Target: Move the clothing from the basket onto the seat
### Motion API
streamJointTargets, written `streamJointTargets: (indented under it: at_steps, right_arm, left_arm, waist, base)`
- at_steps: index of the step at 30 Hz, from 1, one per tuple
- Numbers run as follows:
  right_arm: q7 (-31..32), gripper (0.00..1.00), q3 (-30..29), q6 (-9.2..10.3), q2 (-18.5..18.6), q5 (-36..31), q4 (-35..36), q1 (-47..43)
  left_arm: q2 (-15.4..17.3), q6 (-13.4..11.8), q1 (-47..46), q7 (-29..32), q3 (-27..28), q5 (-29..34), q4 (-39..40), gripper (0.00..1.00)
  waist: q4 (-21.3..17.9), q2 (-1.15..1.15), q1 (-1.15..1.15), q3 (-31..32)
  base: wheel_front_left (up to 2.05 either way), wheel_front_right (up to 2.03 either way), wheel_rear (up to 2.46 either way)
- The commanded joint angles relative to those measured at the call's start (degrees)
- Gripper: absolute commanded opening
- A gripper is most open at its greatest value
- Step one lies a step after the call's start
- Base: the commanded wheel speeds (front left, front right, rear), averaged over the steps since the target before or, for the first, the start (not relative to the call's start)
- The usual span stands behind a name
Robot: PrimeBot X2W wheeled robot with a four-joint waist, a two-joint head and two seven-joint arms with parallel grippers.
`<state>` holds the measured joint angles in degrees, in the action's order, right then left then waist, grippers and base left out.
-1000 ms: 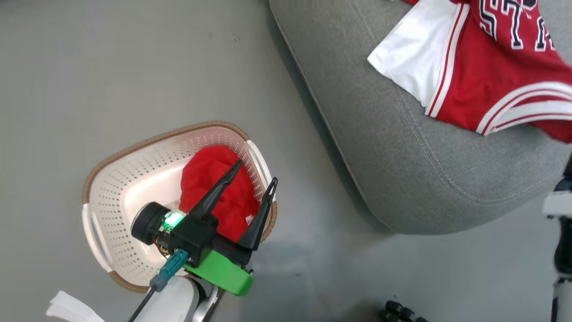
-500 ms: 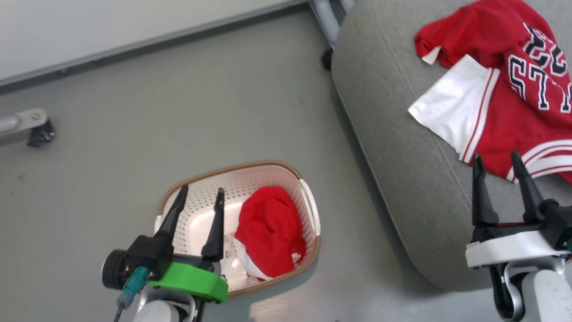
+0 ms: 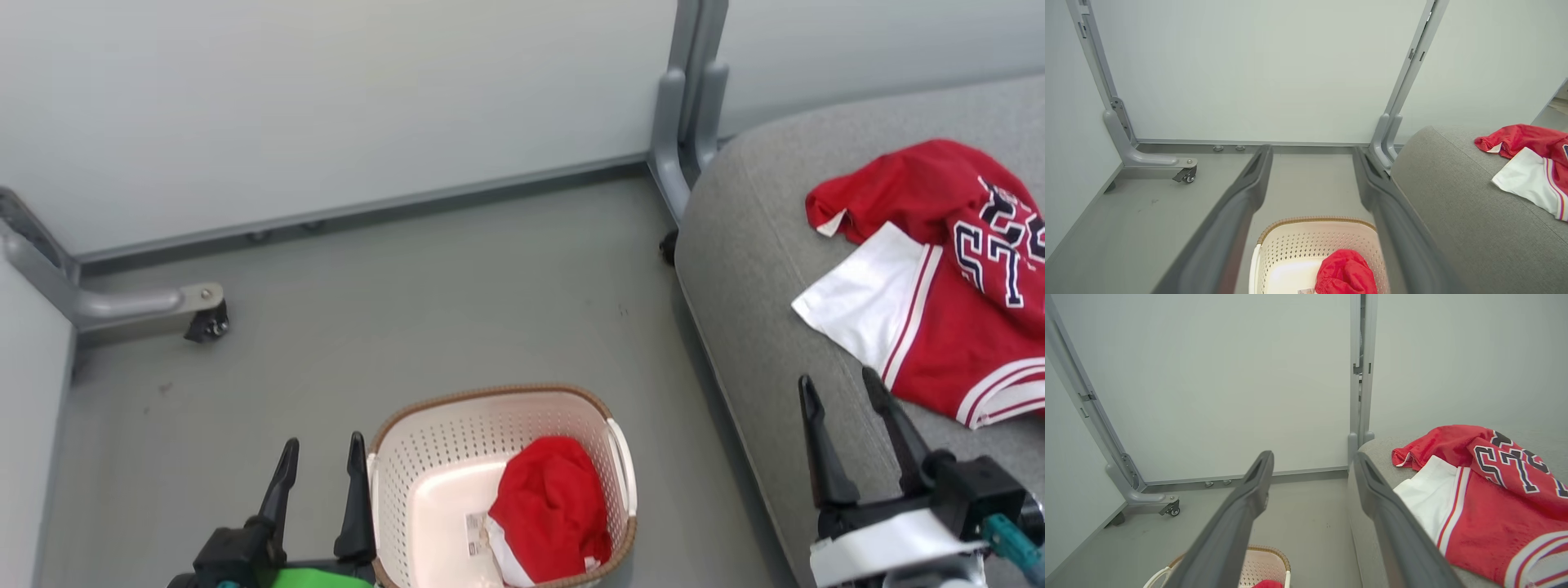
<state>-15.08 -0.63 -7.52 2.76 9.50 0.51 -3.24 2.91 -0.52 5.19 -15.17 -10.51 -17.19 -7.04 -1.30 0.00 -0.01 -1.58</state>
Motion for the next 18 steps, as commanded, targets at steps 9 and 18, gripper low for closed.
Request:
streamJointTargets:
  at_steps: [9,18]
  right_arm:
    - [-0.1,1.00,2.8,0.06,0.2,-0.6,-1.3,-7.4]
    - [-0.1,1.00,3.5,0.06,0.2,0.2,-1.8,-8.5]
  left_arm:
    - [0.0,-0.9,5.8,0.0,0.6,1.3,3.3,1.00]
    - [0.0,-0.6,8.6,0.0,0.2,2.3,3.2,1.00]
  waist:
    - [1.5,0.00,0.01,8.5]
    - [0.4,0.00,0.01,9.9]
  base:
    - [0.00,0.00,0.00]
    - [0.00,0.00,0.00]
